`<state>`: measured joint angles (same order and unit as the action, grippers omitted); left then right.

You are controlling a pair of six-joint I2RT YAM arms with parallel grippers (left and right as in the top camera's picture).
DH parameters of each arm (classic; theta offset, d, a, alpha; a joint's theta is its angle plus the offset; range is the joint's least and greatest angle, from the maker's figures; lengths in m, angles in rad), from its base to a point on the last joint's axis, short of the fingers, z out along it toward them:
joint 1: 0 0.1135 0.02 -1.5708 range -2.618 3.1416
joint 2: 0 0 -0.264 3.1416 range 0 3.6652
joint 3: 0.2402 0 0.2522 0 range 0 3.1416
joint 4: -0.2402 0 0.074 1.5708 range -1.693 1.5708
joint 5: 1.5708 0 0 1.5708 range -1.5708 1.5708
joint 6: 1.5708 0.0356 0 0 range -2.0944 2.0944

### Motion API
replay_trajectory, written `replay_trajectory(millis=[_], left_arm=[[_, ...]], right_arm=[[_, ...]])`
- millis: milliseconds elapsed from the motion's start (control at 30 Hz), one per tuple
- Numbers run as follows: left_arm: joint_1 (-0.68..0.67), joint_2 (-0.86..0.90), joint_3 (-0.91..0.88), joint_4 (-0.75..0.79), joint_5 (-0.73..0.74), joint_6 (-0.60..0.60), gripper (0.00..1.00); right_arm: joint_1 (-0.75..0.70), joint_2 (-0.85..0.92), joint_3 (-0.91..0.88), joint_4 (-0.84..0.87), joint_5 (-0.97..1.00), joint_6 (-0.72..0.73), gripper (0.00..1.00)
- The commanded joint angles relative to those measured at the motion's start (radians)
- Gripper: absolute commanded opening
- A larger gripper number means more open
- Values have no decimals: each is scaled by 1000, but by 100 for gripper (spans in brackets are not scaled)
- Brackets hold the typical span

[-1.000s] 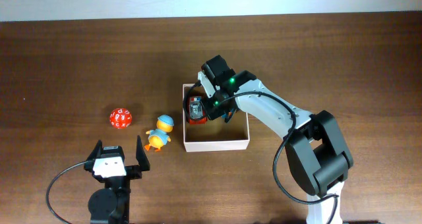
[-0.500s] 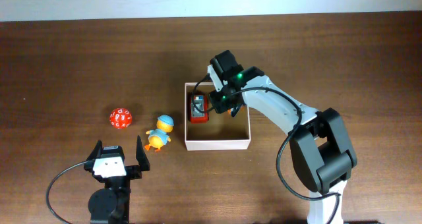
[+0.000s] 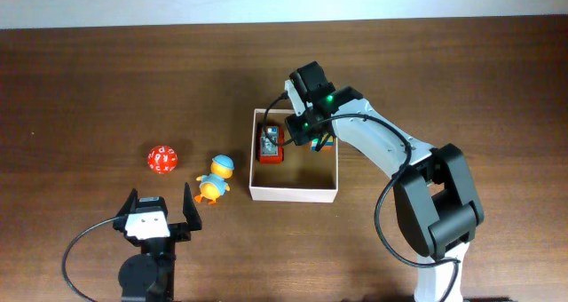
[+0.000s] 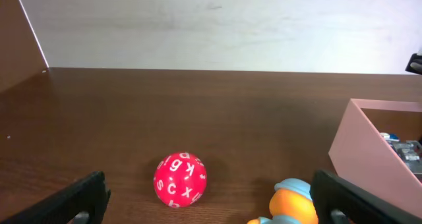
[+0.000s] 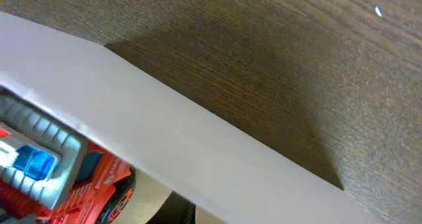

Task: Pack container
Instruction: 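Open the right gripper, release the cube, and lift out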

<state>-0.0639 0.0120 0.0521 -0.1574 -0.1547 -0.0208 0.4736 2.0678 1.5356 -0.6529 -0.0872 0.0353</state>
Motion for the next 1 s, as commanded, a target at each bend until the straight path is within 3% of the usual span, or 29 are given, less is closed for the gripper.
replay_trajectory(millis=[0,967], left_arm=[[6,-6,-5,2,-7,-9,99],[6,-6,-5,2,-7,-9,99]], right_arm=[[-3,8,-6,6,14,-32,15],[3,6,2,-28,105,-70,15]])
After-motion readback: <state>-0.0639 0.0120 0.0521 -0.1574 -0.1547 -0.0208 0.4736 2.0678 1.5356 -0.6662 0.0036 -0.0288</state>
